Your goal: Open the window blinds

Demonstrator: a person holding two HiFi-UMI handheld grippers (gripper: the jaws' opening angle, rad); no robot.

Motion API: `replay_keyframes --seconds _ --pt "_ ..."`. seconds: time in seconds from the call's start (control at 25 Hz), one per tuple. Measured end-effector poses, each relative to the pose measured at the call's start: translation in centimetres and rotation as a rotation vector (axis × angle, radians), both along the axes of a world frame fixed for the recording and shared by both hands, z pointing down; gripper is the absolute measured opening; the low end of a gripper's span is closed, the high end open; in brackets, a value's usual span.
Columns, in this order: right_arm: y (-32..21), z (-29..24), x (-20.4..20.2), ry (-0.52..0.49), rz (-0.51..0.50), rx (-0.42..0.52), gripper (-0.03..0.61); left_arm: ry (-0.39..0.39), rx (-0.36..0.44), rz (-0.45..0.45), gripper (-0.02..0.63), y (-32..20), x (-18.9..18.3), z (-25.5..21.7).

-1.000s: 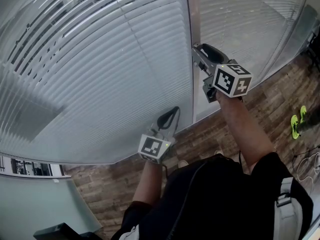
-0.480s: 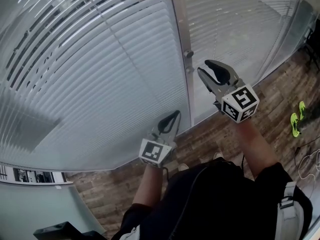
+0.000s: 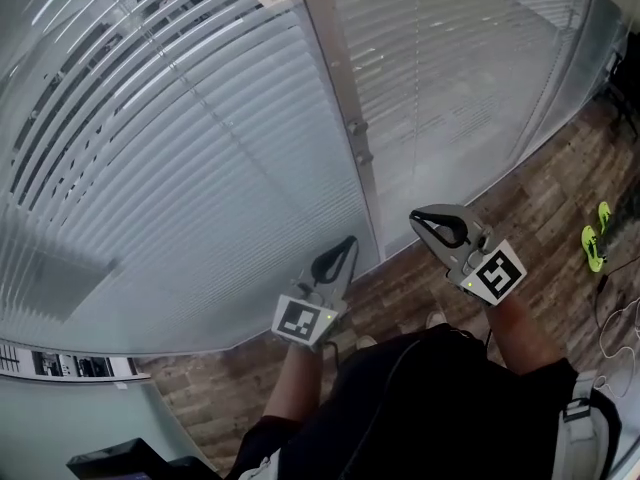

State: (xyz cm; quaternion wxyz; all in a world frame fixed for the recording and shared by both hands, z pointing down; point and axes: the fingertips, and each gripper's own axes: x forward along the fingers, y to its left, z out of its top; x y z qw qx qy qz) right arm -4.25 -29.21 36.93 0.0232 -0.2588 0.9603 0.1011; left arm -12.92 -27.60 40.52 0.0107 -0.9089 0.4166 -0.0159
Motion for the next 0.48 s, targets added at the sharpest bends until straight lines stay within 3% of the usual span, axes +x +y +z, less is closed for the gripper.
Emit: replay_keyframes --seconds 0.16,0.48 --pt "1.3 2.0 1.7 0.018 -0.01 -0.019 0.005 0.03 -0.022 0.039 0.004 0.6 0.9 0.6" --pt "0.6 3.7 5.6 -0.01 0.028 -0.089 0.005 -0.001 -0.034 0.054 0.003 0.4 2.7 1.6"
